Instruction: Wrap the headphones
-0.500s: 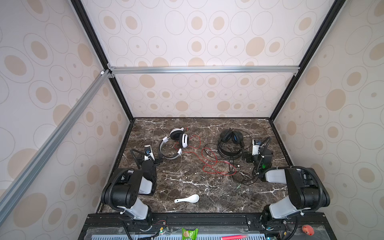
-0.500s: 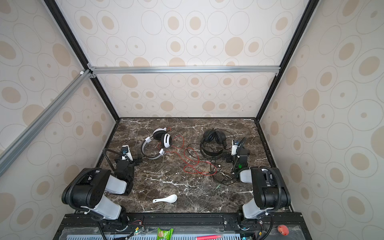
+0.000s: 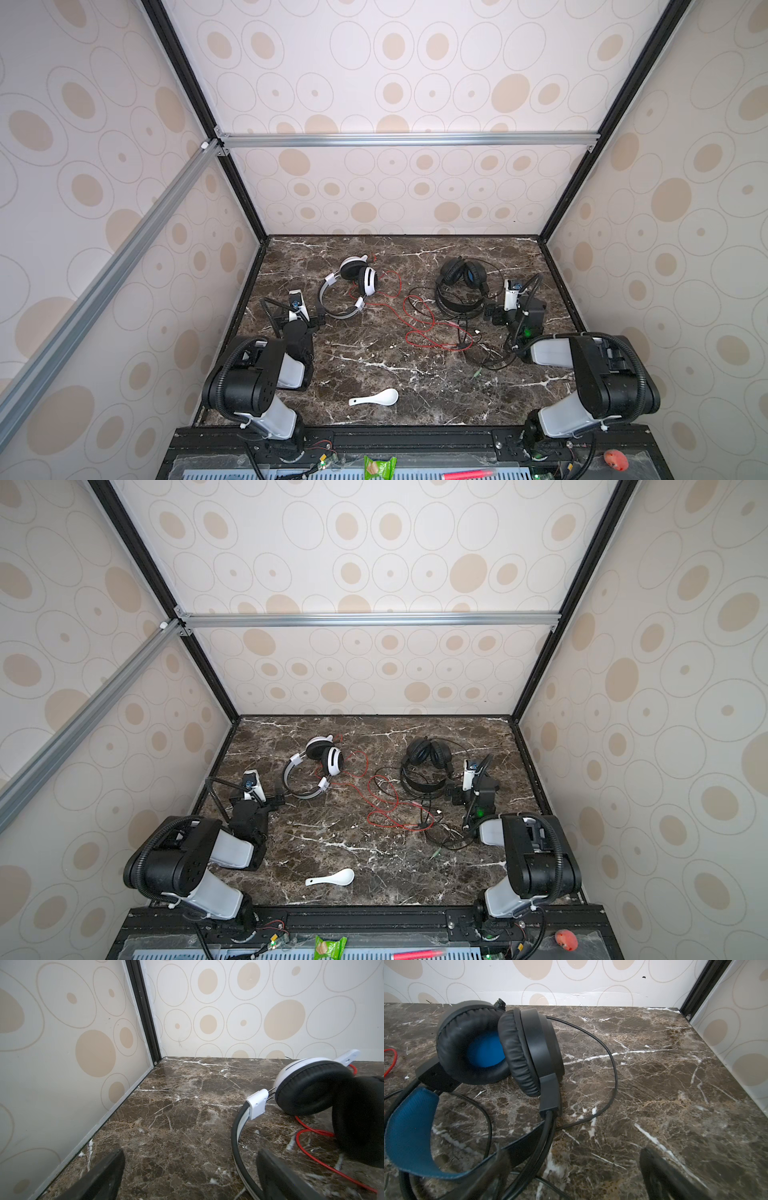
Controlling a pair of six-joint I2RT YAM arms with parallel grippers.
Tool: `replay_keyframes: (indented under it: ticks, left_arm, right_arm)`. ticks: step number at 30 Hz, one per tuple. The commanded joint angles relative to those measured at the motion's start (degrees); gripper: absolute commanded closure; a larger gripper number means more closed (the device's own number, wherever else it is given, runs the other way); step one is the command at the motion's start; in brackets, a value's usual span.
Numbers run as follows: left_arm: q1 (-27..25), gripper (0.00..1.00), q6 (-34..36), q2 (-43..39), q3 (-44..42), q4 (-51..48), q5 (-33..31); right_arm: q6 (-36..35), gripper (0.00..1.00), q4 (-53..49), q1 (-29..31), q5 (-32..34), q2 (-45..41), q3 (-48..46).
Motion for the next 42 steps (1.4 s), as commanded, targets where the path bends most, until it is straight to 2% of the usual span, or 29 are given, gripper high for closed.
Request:
replay_keyframes:
  ticks: [1,21,23,25,28,31,34,36,39,42]
  left_arm:
    - [0.4,0.02,0.24,-0.04,1.17,1.54,0.28]
    - [0.4,0.02,0.16,-0.12,1.1,1.42,0.3]
    - [0.33,0.02,0.31,-1.72,1.22,0.38,0.04]
    - [0.4,0.02,-0.22,-6.0,3.55,-7.88,-1.92]
    - [0.32,0.02,-1.06,-12.29,7.18,-21.1,-2.62]
    - [-0.06,0.02,-5.37,-17.98,12.56,-36.33,0.29]
    - [-2.12,0.02,-14.59,-22.19,20.55,-54.2,1.03]
    - [-3.33,0.02,-20.68,-23.55,25.81,-64.91,3.38]
    - [-3.81,0.02,-28.68,-22.74,34.35,-80.98,8.02]
    - [-3.82,0.02,-30.19,-20.27,38.81,-89.24,14.0]
  right_arm:
    - [-0.49,0.0,0.23,0.08,0.03,-0.19,0.02]
    - [-0.63,0.0,-0.05,0.1,0.03,-0.17,0.23]
    - [-0.77,0.0,0.87,0.96,2.77,-0.41,-0.27]
    - [0.63,0.0,-1.34,2.24,11.05,-2.63,0.13]
    - [1.8,0.0,-15.4,2.7,12.25,-9.46,4.02]
    - [8.38,0.0,-33.99,4.11,17.72,-14.65,11.08]
    - [16.67,0.0,-54.23,4.78,17.91,-15.94,21.03]
    - [19.7,0.0,-63.87,6.11,16.0,-15.67,26.58]
    - [21.33,0.0,-70.71,10.2,14.11,-16.51,31.08]
    - [23.01,0.0,-72.86,16.9,15.81,-18.01,32.75]
